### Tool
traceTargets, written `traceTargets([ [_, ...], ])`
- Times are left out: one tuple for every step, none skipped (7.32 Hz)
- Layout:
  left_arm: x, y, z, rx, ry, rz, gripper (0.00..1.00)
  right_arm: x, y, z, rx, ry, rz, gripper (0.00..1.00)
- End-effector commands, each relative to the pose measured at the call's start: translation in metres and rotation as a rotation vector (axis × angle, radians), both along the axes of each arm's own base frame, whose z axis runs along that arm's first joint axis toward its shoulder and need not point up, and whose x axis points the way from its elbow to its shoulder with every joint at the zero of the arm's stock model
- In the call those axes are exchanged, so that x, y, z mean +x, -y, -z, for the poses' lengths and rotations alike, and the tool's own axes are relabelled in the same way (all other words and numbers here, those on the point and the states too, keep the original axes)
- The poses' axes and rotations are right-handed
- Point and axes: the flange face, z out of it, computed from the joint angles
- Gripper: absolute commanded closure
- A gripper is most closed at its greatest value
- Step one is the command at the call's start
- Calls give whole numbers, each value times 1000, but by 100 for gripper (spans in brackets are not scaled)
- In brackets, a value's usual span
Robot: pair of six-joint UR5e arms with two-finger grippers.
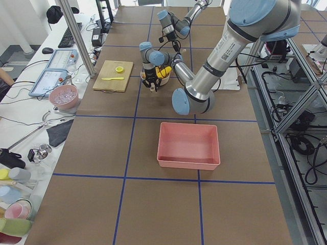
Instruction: Sweep and dump trash into bin
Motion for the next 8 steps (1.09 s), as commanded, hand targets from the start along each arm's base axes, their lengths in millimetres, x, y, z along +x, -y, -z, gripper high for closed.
traceTargets([
  [0,0,0,0,0,0,100,-21,4,19,-2,0,-3,100],
  [0,0,0,0,0,0,100,-24,7,25,-4,3,-5,100],
  [-1,1,-1,-1,1,1,100,-29,9,32,-4,8,-7,100],
  [-2,2,0,1,-1,3,100,-36,14,47,-15,11,-14,100],
  [-2,2,1,2,-4,4,100,-42,18,56,-15,13,-23,100],
  [-3,3,2,3,-9,5,100,-44,20,58,-11,11,-32,100],
  [-3,3,1,4,-12,4,100,-47,19,62,-10,13,-32,100],
  [-4,3,-4,17,-32,11,100,-56,24,79,-22,15,-42,100],
])
